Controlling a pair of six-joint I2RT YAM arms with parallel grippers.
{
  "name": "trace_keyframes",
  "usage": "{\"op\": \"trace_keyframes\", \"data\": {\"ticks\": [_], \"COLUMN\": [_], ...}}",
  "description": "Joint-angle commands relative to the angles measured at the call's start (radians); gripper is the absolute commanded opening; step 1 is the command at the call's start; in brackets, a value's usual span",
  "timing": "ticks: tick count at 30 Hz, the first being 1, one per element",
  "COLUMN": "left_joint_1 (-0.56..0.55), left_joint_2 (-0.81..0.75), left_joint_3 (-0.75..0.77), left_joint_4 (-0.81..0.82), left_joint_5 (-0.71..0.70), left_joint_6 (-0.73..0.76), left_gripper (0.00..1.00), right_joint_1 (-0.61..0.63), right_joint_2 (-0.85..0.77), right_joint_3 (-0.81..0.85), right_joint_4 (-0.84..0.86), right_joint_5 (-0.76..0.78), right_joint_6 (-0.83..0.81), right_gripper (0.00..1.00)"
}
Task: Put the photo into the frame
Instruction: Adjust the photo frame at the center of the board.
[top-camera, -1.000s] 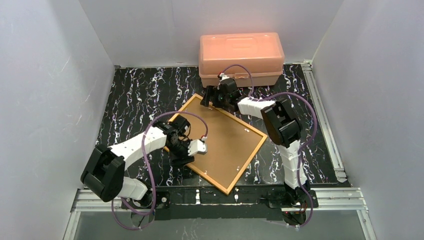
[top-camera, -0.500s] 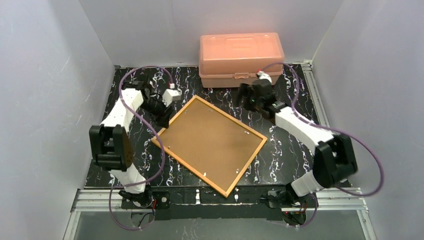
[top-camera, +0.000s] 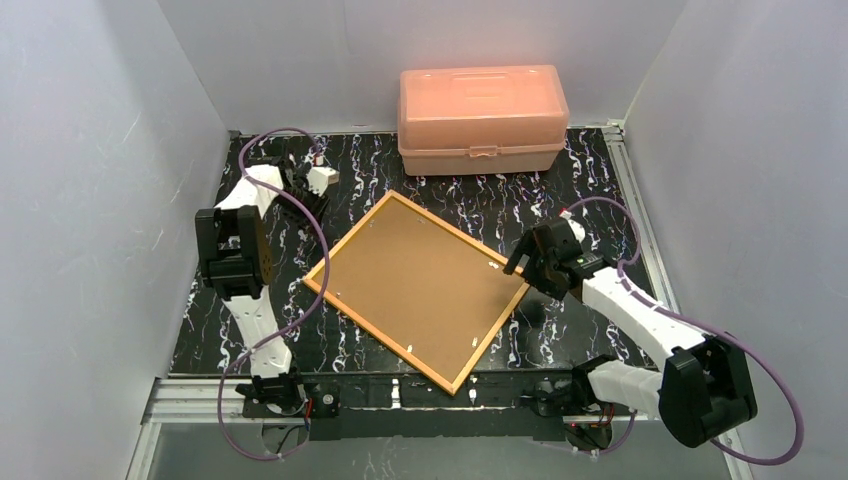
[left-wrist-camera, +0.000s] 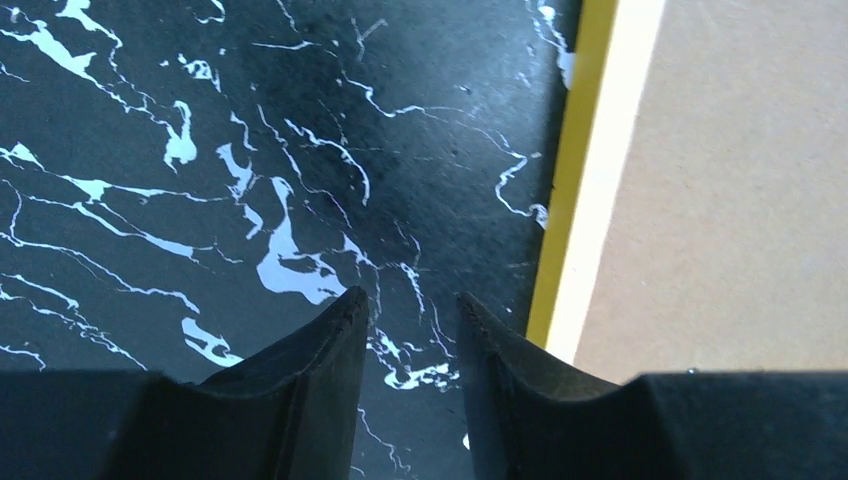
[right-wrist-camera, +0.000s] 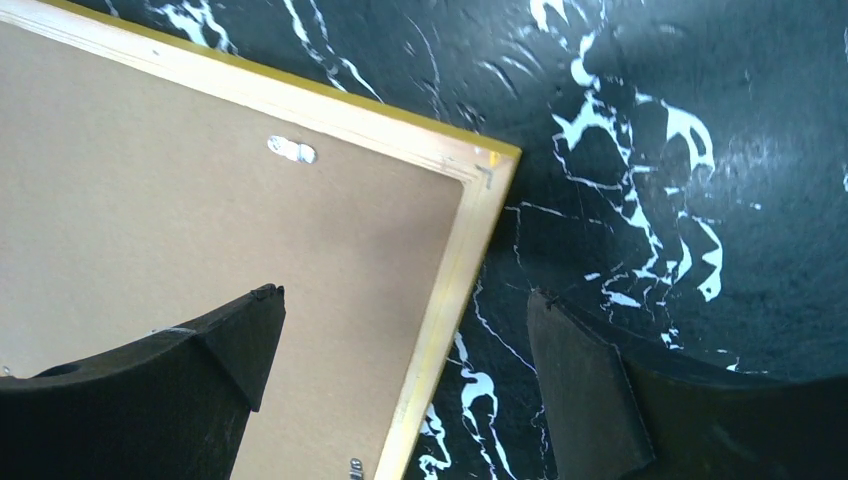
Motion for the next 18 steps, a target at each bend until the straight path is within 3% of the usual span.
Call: {"op": "trace_keyframes", "data": {"ticks": [1, 10, 18], "left_joint_1": [0.001, -0.008, -0.019], "left_joint_2": [0.01, -0.077, -0.134], "left_joint_3": [0.004, -0.15, -0.274], "left_joint_4": [0.043, 0.036, -0.037], "left_joint_5": [-0.028, 0.089, 0.112], "left_joint_6": [-0.044, 0.052, 0.194], "left_gripper": [0.35, 0.3, 0.27], "right_joint_1": [-0.005, -0.018, -0.062], "right_joint_2": [-0.04, 0.007, 0.163], "right_joint_3": [-0.062, -0.172, -0.011], "right_joint_4": [0.014, 0.302, 0.349], "right_joint_5": [-0.035, -0.137, -0.126], "right_joint_6": [0.096, 0.194, 0.098], "right_gripper": [0.99, 0.99, 0.99]}}
